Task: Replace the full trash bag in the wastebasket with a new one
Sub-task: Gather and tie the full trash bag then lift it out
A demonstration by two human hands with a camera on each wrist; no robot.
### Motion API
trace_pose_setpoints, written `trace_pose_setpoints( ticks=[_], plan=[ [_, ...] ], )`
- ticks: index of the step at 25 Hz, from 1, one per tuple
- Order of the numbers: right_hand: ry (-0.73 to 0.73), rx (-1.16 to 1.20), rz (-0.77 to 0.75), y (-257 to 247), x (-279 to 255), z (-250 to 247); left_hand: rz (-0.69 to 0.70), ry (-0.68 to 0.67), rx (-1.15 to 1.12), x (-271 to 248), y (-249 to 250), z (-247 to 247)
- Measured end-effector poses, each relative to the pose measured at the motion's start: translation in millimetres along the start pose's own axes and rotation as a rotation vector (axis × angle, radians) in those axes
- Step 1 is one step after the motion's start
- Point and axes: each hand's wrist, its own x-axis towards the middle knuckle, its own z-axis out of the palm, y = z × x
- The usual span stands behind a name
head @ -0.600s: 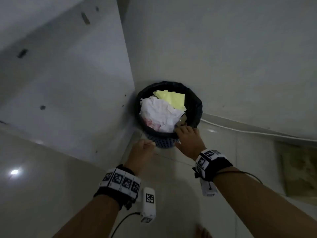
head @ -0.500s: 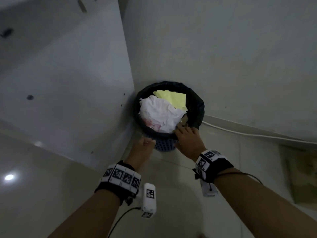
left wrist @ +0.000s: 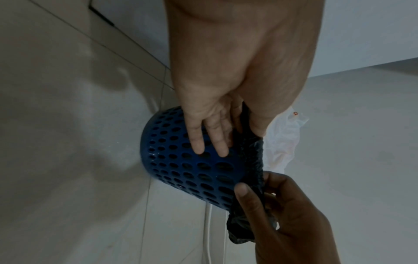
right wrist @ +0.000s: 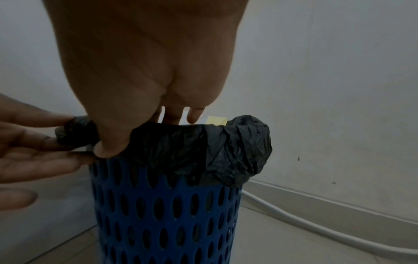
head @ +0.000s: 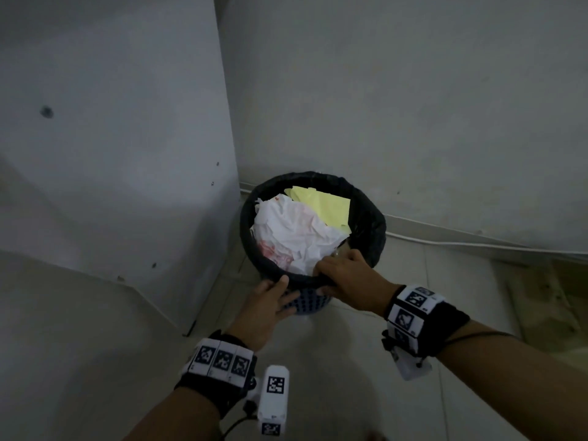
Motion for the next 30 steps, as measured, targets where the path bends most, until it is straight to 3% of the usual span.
trace_pose_setpoints(
  ticks=[4, 8, 11, 13, 15, 19, 22, 27, 30],
  plan=[
    [0.124, -0.073, -0.084, -12.4, -18.0, 15.3, 0.094, 0.095, 0.024, -12.8, -19.9, -15.1],
    [0.380, -0.067, -0.096, -20.5, -17.0, 31.8, 0.182, 0.219, 0.122, -18.2, -9.7, -16.6],
    [0.495, -0.056, -0.142, -33.2, -8.9, 39.0, 0.133, 0.207, -0.047, -15.7, -13.3, -17.8],
    [0.508, 0.010, -0.125, -38.1, -6.7, 42.6, 0.069, 0.142, -0.205, -18.2, -18.0, -13.9],
    [0.510, 0.053, -0.130, -35.6, -9.1, 44.7, 0.084, 0.139, -0.164, -20.2, -21.3, -10.1],
    [0.533, -0.048, -0.173, -30.8, -16.9, 44.4, 0.150, 0.263, -0.078, -25.4, -18.6, -15.5],
    [0.529, 0.035, -0.112, -34.0, -18.7, 40.9, 0.101, 0.306, -0.124, -32.4, -8.1, -27.8],
    [0.494, 0.179, -0.015, -21.8, -23.6, 30.4, -0.048, 0.104, -0.146, -62.0, 4.2, -28.1],
    [0.401, 0.014, -0.089, -36.6, -20.1, 34.0, -0.004, 0.062, -0.150, -64.1, 12.2, -25.8]
  ],
)
